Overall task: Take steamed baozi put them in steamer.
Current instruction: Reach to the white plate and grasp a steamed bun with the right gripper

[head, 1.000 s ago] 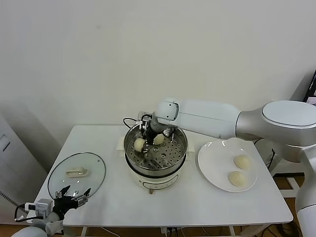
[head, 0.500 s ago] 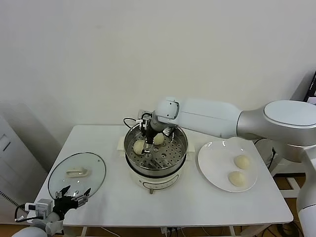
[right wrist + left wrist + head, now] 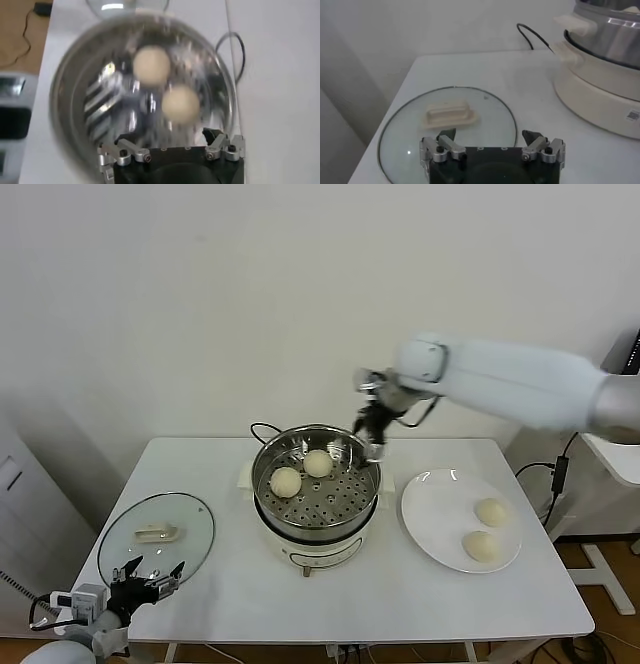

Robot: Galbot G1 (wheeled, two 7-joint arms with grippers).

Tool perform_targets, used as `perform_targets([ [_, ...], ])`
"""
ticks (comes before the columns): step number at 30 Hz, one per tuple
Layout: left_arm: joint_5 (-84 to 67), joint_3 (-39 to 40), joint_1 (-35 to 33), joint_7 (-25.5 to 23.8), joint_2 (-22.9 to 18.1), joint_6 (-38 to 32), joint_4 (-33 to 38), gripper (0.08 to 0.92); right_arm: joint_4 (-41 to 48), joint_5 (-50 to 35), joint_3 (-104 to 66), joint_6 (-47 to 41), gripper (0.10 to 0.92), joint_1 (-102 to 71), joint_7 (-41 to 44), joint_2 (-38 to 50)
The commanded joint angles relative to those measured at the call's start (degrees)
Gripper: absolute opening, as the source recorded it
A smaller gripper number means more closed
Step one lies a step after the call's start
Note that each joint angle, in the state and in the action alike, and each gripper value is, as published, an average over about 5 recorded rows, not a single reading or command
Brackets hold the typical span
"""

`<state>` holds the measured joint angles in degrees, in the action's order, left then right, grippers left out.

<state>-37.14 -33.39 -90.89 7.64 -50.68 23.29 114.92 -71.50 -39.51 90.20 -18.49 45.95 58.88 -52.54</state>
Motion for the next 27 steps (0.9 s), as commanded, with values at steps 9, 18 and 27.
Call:
perform_targets([
  [9, -0.04, -0.12, -0.11, 0.04, -0.12, 0.09, 0.40, 0.823, 2.04, 20.57, -4.49, 15.10, 0.823, -9.70, 10.67, 18.20],
  [18, -0.06, -0.23, -0.09, 0.04, -0.06, 0.13, 0.36, 0.823, 4.94, 27.45, -12.40, 19.55, 0.823, -20.20, 9.82, 18.44],
  [27, -0.05, -0.26, -0.10, 0.04, 0.11, 0.17, 0.35, 0.823, 7.35, 30.90, -18.18, 21.68, 0.823, -28.93, 7.82, 17.89],
])
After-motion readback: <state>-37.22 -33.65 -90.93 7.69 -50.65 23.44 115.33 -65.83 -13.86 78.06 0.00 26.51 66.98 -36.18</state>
